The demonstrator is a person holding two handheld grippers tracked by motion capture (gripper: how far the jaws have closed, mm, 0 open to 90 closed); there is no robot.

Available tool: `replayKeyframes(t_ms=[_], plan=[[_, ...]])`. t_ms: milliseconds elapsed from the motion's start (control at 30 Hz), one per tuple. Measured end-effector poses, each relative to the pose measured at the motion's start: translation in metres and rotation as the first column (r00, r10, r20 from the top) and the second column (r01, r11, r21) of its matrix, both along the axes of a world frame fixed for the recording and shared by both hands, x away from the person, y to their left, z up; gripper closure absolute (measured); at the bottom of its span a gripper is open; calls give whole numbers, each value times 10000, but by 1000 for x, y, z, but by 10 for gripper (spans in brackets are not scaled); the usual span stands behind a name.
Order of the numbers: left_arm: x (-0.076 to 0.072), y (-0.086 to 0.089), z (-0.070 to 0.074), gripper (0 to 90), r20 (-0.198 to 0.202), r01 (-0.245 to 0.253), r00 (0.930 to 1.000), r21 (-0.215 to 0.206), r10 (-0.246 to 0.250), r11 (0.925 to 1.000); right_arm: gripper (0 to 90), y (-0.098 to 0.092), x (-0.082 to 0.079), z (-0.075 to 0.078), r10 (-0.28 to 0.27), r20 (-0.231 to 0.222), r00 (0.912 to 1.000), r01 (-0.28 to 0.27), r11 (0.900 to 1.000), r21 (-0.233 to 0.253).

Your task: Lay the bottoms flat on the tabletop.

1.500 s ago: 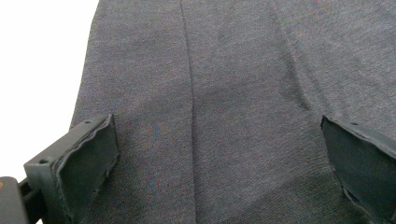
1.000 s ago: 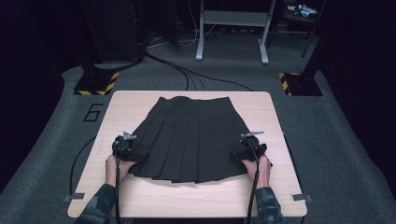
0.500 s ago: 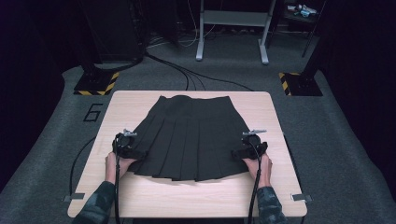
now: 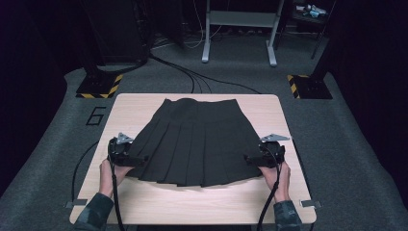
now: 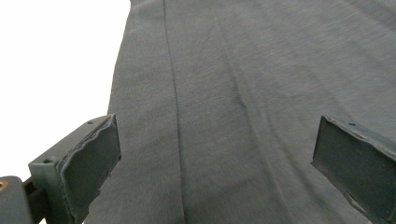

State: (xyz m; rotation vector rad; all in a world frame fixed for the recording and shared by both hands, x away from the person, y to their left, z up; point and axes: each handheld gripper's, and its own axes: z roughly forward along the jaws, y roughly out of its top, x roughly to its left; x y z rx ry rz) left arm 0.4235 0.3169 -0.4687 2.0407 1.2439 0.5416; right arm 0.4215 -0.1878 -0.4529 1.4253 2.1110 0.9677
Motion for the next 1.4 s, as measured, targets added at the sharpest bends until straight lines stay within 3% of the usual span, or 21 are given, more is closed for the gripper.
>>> replayKeyframes(t_ms=[100,333,367,500,700,1000,1033,1067,1167,1267,1300,1400], plan=[[-13,6,9,6,227,-13,9997,-275,19,9996,0,-9,-16,10,50,358,9993,-51,10000,26],[-38,17,18,7,702,-116,9974,-343,140,9993,0,-24,-43,18,-58,764,9971,53,10000,68],[-41,19,20,7,572,-38,9983,-283,54,9996,0,-27,-49,19,-124,789,9968,122,9999,34],[-51,24,19,7,662,-143,9977,-323,165,9994,0,-35,-60,16,-244,834,9962,238,9997,80],[-71,39,3,6,462,-493,9976,-463,515,9977,0,-56,-81,-1,-641,761,9950,637,9979,82],[-85,60,-48,7,-391,-1162,9927,-682,1137,9909,0,-81,-87,-45,-1217,-12,9926,1217,9925,63],[-85,60,-48,6,-391,-1162,9927,-682,1137,9909,0,-83,-86,-49,-1286,-124,9916,1287,9917,52],[-85,62,-58,6,-482,-1234,9916,-664,1203,9901,0,-85,-85,-53,-1336,-220,9908,1337,9910,3],[-88,61,-64,2,-154,-1318,9912,-493,1312,9900,0,-90,-82,-63,-1462,-278,9889,1464,9892,48],[-87,59,-64,0,-127,-1261,9919,-76,1260,9920,1,-92,-79,-74,-1659,-313,9856,1656,9861,-119],[-87,58,-64,0,-74,-1192,9928,13,1192,9929,4,-91,-77,-75,-1698,-366,9848,1684,9849,-389],[-86,59,-63,0,-231,-1051,9942,41,1051,9945,4,-88,-75,-76,-1546,-223,9877,1531,9864,-595]])
